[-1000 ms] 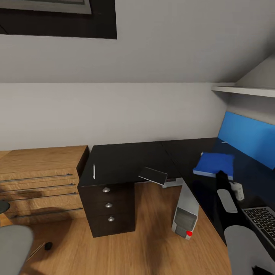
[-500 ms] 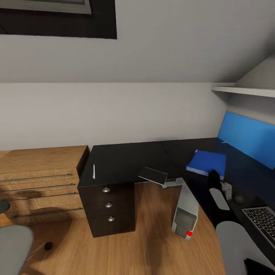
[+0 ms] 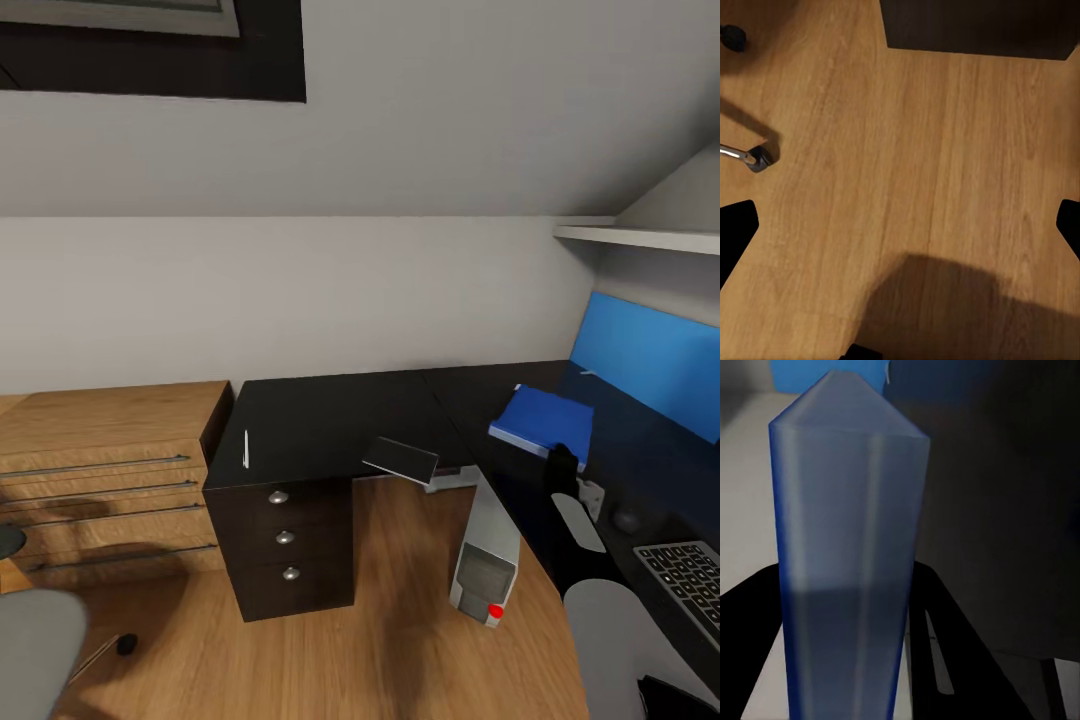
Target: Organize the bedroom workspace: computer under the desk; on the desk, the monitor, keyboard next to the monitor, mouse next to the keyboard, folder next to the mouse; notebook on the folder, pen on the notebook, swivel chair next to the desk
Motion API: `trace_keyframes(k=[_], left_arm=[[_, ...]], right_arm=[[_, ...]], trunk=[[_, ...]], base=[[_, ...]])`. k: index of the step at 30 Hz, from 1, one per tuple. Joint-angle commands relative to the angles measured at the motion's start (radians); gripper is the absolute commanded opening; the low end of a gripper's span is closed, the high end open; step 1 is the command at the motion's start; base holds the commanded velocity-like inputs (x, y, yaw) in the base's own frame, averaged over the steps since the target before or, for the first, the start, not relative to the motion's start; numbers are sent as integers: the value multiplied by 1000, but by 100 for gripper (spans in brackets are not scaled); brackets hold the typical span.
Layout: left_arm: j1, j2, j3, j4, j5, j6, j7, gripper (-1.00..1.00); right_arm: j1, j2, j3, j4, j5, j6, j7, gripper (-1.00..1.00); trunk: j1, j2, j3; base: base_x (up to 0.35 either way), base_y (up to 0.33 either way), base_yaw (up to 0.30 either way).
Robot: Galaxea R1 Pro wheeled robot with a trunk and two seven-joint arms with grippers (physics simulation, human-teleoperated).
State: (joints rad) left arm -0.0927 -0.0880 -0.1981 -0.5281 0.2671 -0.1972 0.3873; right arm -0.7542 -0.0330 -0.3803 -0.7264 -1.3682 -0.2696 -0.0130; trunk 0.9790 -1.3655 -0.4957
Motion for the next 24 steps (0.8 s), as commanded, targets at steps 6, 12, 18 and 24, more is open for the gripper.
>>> trace_keyframes(k=[6, 12, 18, 24], left_arm=[[-1, -3, -10, 0, 11, -4, 7, 100], [-1, -8, -60, 11, 12, 2, 7, 100], [-1, -9, -85, 27, 12, 1, 8, 100], [-1, -9, -87, 28, 12, -1, 8, 100]], right_arm=[[0, 0, 1, 20, -10, -4, 0, -100], [0, -1, 1, 40, -9, -5, 1, -100], [0, -5, 7, 101, -4, -6, 1, -100], [0, -7, 6, 91, -6, -4, 0, -100]], trunk=[[0, -1, -1], [0, -1, -1], [0, -1, -1], [0, -1, -1]], base=[[7, 0, 0], [229, 0, 0], [276, -12, -117], [60, -9, -108]])
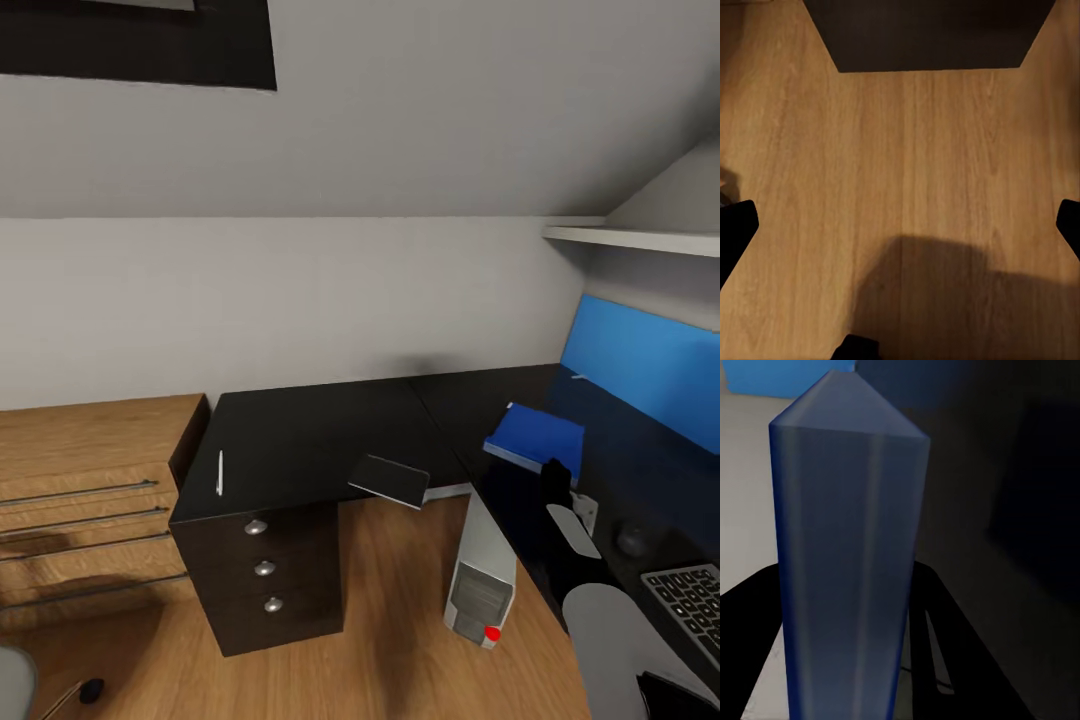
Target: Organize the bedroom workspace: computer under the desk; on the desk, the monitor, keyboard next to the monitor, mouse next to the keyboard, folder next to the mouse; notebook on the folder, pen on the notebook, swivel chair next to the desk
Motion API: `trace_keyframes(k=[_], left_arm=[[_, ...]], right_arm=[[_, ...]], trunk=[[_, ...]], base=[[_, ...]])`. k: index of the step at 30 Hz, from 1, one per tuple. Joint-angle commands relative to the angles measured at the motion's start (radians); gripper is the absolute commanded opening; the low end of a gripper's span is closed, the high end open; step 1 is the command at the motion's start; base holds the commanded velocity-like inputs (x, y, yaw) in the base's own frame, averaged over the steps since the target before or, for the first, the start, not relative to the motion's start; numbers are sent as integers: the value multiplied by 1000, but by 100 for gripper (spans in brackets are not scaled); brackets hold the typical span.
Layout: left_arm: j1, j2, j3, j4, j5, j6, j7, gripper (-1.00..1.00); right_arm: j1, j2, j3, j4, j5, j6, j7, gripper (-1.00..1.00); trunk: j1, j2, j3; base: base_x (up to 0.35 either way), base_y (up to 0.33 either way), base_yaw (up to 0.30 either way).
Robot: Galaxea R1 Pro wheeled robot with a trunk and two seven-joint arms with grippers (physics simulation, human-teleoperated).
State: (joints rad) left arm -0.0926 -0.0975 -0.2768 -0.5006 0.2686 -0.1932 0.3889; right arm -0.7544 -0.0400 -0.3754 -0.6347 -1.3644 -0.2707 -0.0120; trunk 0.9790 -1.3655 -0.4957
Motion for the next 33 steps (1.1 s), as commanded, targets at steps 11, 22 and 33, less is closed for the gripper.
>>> trace_keyframes(k=[11, 22, 33], left_arm=[[-1, 0, -8, 1, 11, -8, 7, 100], [-1, -1, -10, 1, 11, -6, 7, 100], [-1, -3, -10, 1, 11, -9, 7, 100]], right_arm=[[0, -3, 6, 21, 1, -9, -2, -100], [-2, -17, 6, 112, 104, -146, -7, -100], [-13, -37, 6, 187, 114, -159, -12, -100]], trunk=[[0, -1, -1], [0, -1, -1], [0, -1, -1]], base=[[3, -1, -6], [0, 0, 0], [0, 0, 0]])
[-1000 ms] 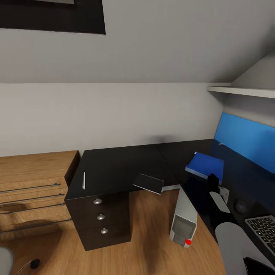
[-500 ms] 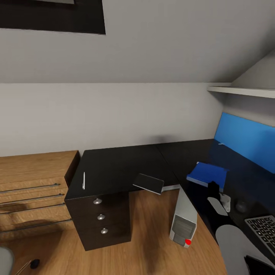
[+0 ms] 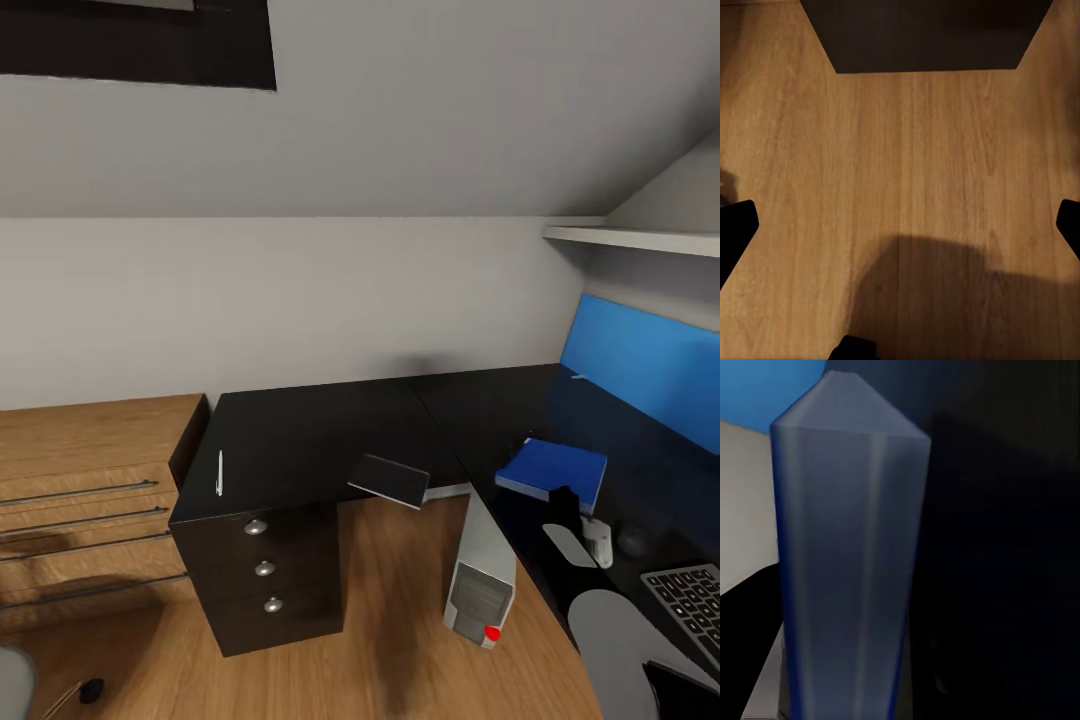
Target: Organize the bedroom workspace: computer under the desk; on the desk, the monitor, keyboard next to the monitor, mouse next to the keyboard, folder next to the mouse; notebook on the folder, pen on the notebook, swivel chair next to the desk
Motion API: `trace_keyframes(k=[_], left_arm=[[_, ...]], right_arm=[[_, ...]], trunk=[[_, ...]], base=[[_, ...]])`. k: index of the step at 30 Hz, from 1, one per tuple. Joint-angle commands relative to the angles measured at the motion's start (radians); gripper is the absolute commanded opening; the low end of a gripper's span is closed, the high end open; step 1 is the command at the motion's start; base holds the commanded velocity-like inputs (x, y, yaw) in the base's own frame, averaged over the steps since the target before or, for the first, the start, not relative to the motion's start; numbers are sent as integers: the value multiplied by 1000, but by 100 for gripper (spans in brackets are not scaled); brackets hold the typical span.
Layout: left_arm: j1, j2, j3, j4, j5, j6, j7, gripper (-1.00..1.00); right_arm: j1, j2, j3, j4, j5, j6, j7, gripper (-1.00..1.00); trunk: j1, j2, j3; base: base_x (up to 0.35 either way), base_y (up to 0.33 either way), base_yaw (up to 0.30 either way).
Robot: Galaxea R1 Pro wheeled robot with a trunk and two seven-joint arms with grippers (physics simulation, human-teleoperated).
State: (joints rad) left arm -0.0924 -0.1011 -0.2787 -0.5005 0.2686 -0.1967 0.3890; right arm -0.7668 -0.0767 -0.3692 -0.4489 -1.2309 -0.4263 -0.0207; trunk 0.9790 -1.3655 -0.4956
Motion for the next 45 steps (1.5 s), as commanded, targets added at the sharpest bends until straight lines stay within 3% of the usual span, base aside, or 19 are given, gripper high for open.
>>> trace_keyframes(k=[1, 9, 45], left_arm=[[-1, 0, -8, 0, 11, -5, 7, 100], [-1, -4, -8, 0, 10, -6, 7, 100], [-1, -5, -10, 0, 11, -6, 7, 100]], right_arm=[[-5, -6, -1, 14, -19, -3, -4, -100], [-14, -32, -1, 41, -19, -3, -5, -100], [-14, -34, -1, 40, -19, -2, -5, -100]], trunk=[[0, 0, -1], [0, 0, -1], [0, 0, -1]], base=[[0, 0, 0], [112, -105, 0], [27, -12, 0]])
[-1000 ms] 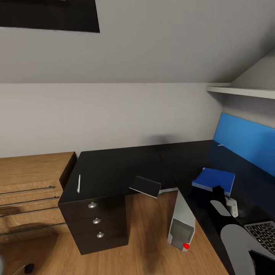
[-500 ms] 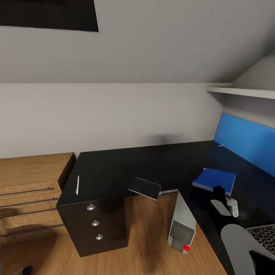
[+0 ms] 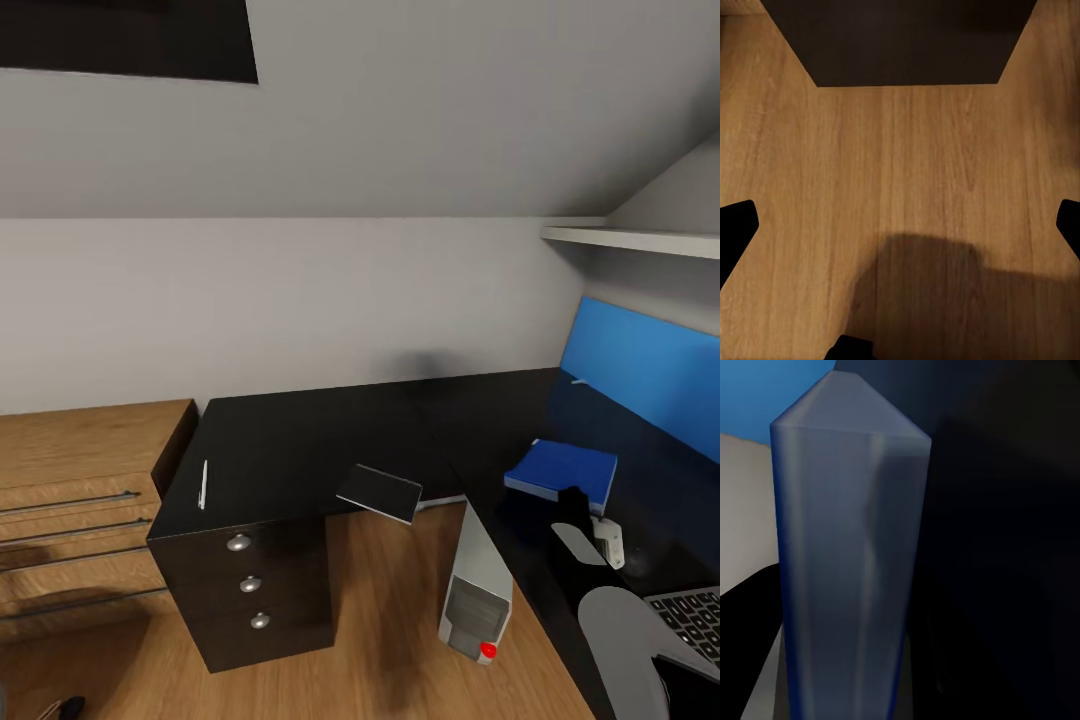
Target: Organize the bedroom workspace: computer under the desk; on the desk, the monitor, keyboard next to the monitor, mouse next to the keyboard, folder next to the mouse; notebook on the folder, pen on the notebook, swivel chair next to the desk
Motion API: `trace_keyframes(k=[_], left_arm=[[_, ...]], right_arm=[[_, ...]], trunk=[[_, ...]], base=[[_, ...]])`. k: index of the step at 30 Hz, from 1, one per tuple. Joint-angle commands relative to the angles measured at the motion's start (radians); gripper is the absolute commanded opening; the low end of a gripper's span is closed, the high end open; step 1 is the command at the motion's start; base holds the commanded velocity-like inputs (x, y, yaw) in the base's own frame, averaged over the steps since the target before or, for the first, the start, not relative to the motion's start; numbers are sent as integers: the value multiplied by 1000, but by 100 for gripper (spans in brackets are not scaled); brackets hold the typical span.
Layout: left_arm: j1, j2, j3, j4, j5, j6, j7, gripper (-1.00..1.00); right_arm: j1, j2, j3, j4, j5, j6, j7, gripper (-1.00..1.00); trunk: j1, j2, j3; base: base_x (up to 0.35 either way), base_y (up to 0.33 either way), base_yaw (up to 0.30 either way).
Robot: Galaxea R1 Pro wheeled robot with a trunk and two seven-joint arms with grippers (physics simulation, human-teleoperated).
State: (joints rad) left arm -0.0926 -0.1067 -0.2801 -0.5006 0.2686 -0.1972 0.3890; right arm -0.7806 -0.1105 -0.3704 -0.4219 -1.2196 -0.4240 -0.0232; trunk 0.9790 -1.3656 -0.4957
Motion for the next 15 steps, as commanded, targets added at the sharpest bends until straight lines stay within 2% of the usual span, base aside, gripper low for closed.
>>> trace_keyframes(k=[1, 15], left_arm=[[-1, 1, -8, 0, 11, -5, 7, 100], [-1, 1, -10, 2, 11, -4, 7, 100]], right_arm=[[0, 0, 1, 13, -31, -4, -3, -100], [0, 0, 2, 13, -31, -4, -2, -100]], trunk=[[0, 0, -1], [0, 0, -1]], base=[[0, 0, 0], [18, 41, 0]])
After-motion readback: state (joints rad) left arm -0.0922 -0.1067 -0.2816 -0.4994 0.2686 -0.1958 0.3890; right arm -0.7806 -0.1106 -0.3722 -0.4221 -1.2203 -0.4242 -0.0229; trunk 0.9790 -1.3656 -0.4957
